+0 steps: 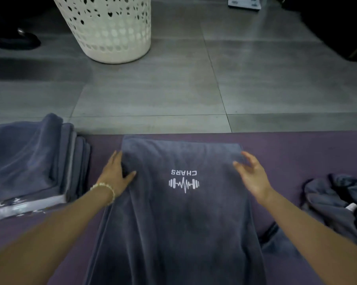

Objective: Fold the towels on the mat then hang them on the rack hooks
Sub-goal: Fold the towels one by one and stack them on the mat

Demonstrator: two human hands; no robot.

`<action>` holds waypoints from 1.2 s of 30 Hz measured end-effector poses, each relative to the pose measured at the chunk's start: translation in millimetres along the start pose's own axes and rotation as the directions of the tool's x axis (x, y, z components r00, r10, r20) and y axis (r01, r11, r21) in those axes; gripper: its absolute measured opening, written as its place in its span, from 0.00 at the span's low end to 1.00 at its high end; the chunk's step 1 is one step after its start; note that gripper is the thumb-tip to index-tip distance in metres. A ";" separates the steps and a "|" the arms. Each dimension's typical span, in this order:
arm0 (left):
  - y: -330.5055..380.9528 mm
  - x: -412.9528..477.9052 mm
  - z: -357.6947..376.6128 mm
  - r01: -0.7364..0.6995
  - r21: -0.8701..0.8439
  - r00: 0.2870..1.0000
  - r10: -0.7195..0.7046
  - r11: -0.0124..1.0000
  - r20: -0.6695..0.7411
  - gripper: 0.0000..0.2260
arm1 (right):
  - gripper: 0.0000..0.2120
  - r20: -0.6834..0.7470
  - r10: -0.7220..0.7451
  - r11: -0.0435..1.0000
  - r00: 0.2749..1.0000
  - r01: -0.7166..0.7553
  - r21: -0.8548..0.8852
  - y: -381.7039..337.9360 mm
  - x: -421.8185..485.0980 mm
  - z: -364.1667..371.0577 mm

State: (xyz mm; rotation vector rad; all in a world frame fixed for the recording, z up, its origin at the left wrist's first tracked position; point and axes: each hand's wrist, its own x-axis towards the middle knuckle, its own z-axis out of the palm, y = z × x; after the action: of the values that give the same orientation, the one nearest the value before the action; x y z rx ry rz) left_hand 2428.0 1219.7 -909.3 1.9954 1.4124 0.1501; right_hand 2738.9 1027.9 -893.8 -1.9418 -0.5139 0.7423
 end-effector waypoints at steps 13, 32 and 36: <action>-55.2 -138.2 21.1 0.308 -0.105 0.948 -0.296 0.946 0.112 0.19 | 0.29 -0.003 0.179 0.981 0.984 -0.178 -0.075 76.7 -101.2 -17.1; -87.2 -227.6 17.7 0.391 -0.175 0.919 -0.393 0.904 0.025 0.18 | 0.13 -0.033 0.263 0.929 0.964 -0.262 -0.261 118.8 -226.3 -58.3; -89.4 -228.0 20.0 0.414 -0.138 0.909 -0.416 0.900 0.009 0.20 | 0.13 -0.074 0.207 0.885 0.976 -0.219 -0.412 127.3 -230.0 -67.1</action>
State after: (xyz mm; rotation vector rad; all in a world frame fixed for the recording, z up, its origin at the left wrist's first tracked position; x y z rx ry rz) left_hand 2274.0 1028.3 -912.9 1.5440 1.7571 0.0736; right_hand 2623.5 783.7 -918.5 -2.4372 -0.4741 0.7885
